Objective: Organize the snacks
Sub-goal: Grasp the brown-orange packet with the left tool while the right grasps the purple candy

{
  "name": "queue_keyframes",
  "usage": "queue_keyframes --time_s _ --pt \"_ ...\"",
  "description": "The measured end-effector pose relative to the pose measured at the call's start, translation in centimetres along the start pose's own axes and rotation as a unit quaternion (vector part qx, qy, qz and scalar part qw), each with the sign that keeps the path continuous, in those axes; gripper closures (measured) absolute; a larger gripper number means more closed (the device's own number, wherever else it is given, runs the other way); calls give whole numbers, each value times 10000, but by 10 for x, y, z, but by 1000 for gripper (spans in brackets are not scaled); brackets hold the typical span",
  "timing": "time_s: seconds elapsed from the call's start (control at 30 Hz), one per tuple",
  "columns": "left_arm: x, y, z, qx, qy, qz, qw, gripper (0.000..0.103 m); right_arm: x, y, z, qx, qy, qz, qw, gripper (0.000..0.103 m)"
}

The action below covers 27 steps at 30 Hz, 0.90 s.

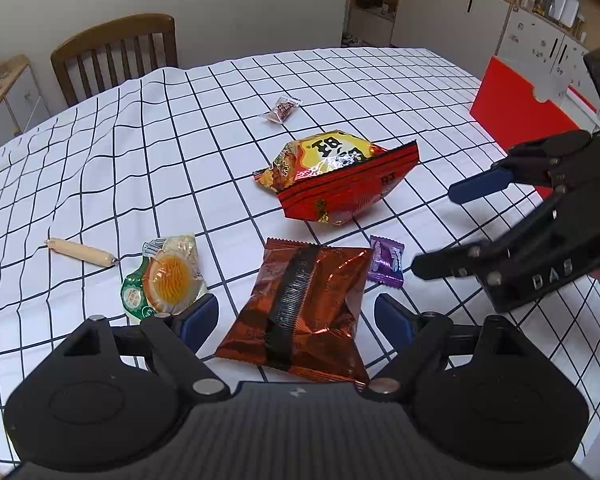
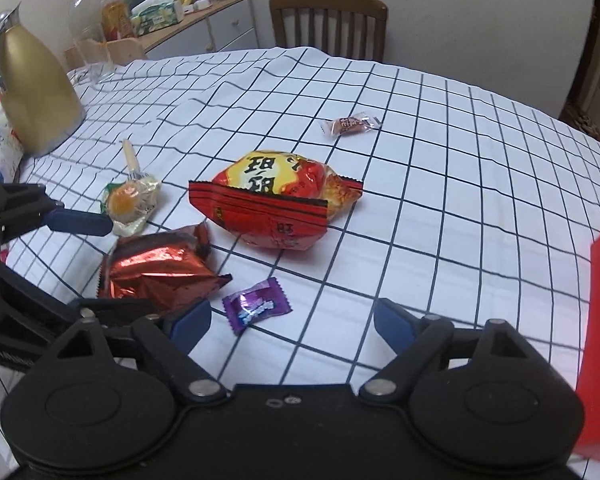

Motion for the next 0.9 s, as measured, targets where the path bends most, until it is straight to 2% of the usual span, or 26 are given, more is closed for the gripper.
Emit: queue_keyframes --time_s 0.17,0.27,0.37,0.43,0.7,0.77,0.9 --pt "-5 4 8 144 137 -155 9997 18 -1 11 7 -188 4 -669 9976 19" --pt "-5 3 14 176 213 -199 9994 18 -4 20 14 -207 22 -1014 9946 24" --pt "-7 7 19 179 262 -339 9989 18 -5 24 24 -241 99 -1138 9932 29" --pt "-9 10 22 190 306 -490 9981 18 -5 25 29 -273 136 -1181 9925 36" --pt "-10 10 28 342 439 -677 9962 19 -7 29 33 -310 -44 -1242 9918 46" --pt "-10 9 29 353 464 -680 9960 27 -6 30 32 -323 -85 -1275 9913 50" --pt "-11 6 30 342 502 -724 9955 39 -5 32 30 -333 -133 -1312 9907 65"
Point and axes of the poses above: each gripper's, at about its wrist camera, not at the fingertips, and z roughly the way its jaws point, y to its left, x to its underside, the point moved 3 cm from there along z, roughly the way its jaws point, and after that the axes turned 13 degrees about -z, right-handed, at the moved point
